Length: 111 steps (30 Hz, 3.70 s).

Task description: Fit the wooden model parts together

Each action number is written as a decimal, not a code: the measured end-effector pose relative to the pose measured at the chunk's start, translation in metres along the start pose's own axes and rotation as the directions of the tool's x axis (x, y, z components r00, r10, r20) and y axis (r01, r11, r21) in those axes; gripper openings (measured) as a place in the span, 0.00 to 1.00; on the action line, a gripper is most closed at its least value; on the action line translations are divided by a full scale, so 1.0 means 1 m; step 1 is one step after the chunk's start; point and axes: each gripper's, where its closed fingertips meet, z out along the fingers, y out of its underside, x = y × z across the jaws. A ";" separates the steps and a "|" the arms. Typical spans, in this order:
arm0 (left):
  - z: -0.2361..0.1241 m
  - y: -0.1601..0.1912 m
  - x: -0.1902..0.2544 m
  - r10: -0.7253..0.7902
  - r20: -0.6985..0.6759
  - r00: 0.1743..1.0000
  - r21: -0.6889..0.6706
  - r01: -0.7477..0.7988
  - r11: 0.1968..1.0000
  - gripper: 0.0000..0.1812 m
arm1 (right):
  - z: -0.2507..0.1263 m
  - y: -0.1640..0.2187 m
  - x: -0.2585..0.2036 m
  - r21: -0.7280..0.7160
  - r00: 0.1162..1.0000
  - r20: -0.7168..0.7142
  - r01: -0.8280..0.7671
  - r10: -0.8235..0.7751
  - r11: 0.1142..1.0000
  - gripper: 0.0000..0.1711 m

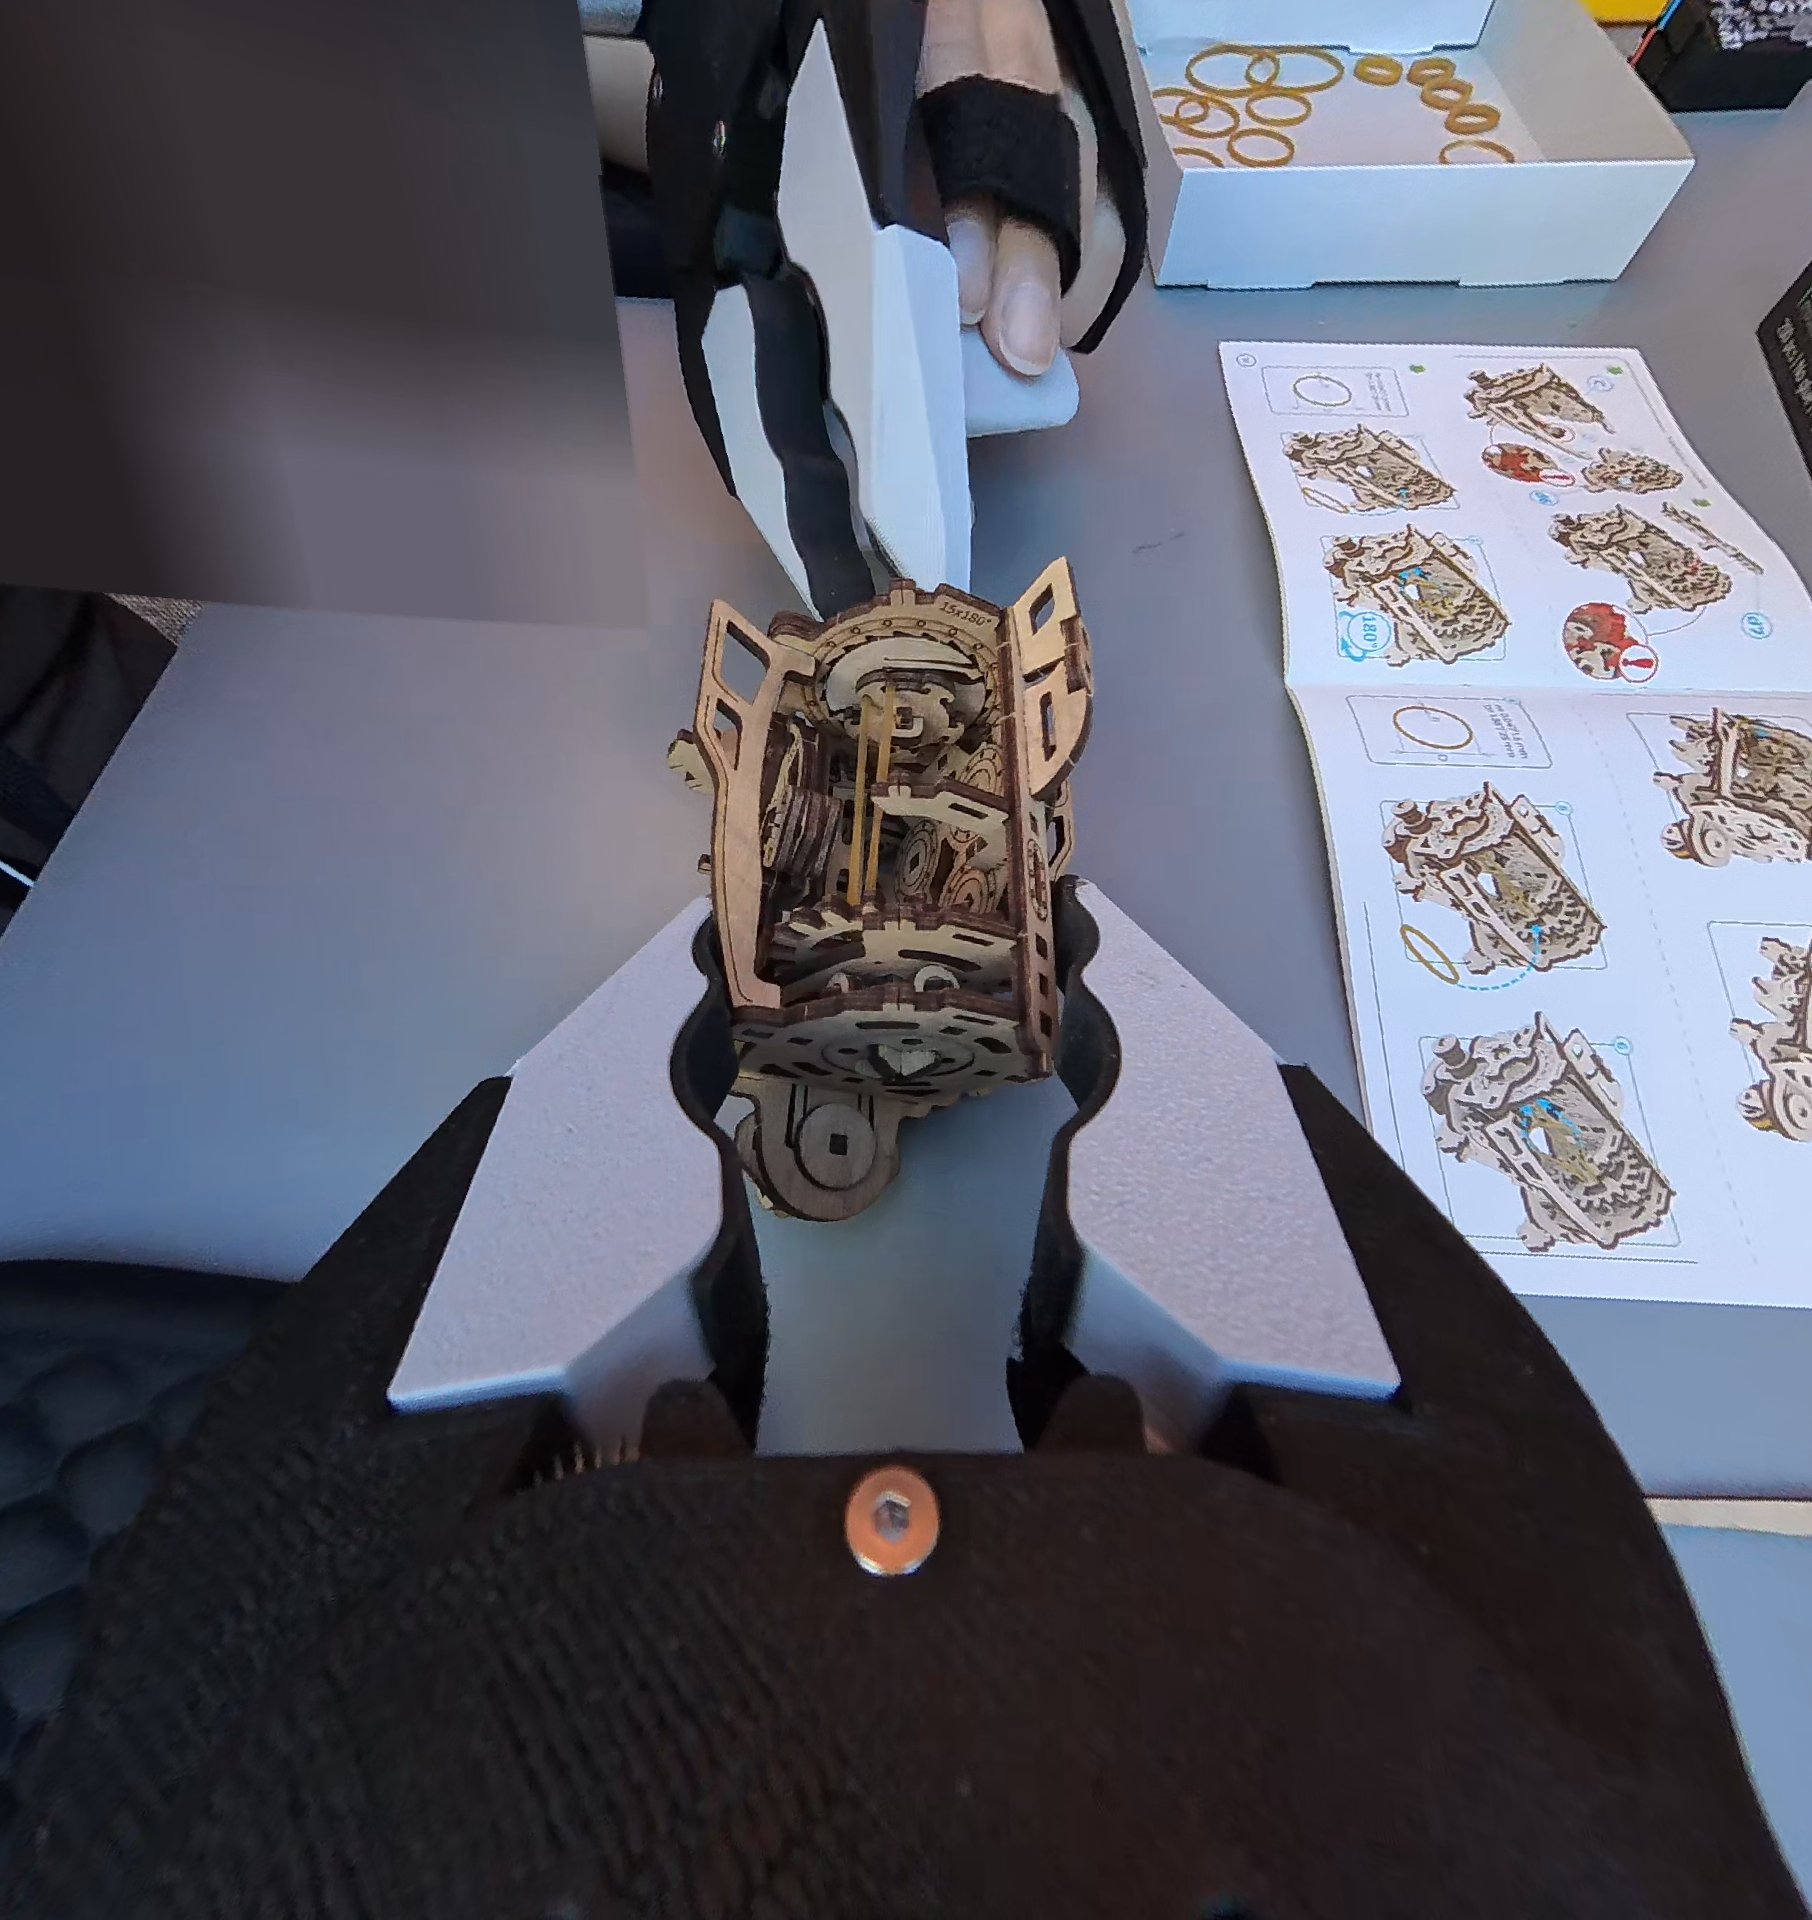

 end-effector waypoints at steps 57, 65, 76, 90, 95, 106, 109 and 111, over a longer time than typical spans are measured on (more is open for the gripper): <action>0.000 -0.009 -0.016 -0.670 -0.153 0.727 0.026 0.680 0.732 0.35 | -0.027 -0.012 0.006 0.104 0.981 -0.189 0.073 -0.052 0.992 0.37; -0.010 -0.013 -0.023 -0.679 -0.153 0.718 0.062 0.693 0.718 0.34 | -0.053 -0.032 0.002 0.268 0.990 -0.140 0.033 0.005 0.963 0.41; -0.014 -0.004 -0.022 -0.667 -0.141 0.732 0.031 0.677 0.736 0.22 | -0.043 -0.018 -0.004 0.219 0.992 -0.114 -0.032 0.058 0.975 0.42; -0.029 -0.003 -0.050 -0.716 -0.103 0.690 0.142 0.723 0.676 0.17 | -0.122 -0.052 0.035 0.390 0.826 -0.563 0.236 0.028 0.890 0.00; -0.066 0.011 -0.097 -0.707 0.106 0.699 0.184 0.685 0.705 0.15 | -0.146 -0.056 0.046 0.474 0.789 -0.597 0.205 0.142 0.857 0.00; -0.271 0.092 -0.080 -0.610 0.670 0.424 -0.124 0.873 0.472 0.11 | -0.133 -0.065 0.046 0.449 0.821 -0.561 0.189 0.110 0.873 0.16; -0.278 0.118 -0.078 -0.599 0.649 0.470 -0.256 0.876 0.409 0.03 | -0.146 -0.091 0.049 0.408 0.783 -0.621 0.280 0.039 0.869 0.00; -0.273 0.142 -0.083 -0.622 0.614 0.486 -0.320 0.874 0.366 0.04 | -0.154 -0.118 0.048 0.387 0.779 -0.627 0.320 -0.008 0.865 0.00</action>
